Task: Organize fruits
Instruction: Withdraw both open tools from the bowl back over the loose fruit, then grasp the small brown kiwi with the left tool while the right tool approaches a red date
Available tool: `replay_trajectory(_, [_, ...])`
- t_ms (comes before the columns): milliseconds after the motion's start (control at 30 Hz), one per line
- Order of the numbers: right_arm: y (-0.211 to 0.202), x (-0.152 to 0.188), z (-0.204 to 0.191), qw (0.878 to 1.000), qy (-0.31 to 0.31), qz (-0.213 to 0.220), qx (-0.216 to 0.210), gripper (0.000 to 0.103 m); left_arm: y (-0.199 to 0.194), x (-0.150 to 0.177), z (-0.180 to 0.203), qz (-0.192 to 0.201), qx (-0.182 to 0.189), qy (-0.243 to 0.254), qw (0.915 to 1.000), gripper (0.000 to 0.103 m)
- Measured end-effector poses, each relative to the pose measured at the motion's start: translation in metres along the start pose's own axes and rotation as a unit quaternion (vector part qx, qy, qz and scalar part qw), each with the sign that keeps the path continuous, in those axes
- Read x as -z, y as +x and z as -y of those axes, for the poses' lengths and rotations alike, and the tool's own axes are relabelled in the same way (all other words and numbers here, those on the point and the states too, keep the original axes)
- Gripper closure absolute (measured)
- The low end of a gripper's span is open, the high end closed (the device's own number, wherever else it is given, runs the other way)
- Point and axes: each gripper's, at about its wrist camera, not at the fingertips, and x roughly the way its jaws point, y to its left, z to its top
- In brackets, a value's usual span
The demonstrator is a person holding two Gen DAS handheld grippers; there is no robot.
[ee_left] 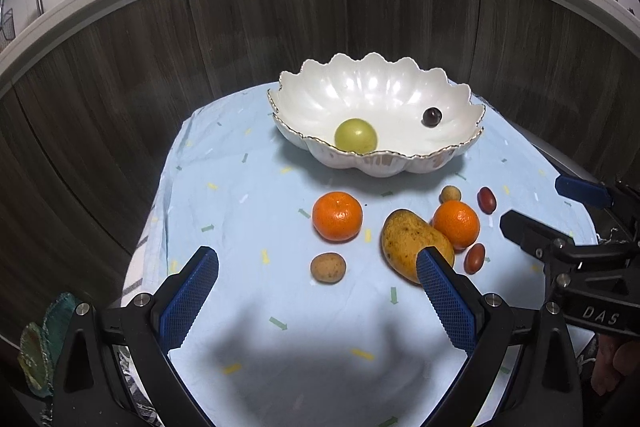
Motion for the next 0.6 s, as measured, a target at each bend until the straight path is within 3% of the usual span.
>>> replay_trajectory(233, [0.011, 0.008, -0.004, 1.0, -0.007, -0.015, 0.005, 0.018, 0.012, 0.007, -0.004, -0.006, 0.0, -0.004, 1.0, 0.003])
replay_trajectory(600, [0.029, 0.017, -0.007, 0.999, -0.013, -0.042, -0.004, 0.035, 0.029, 0.012, -0.006, -0.011, 0.011, -0.009, 0.9998, 0.008])
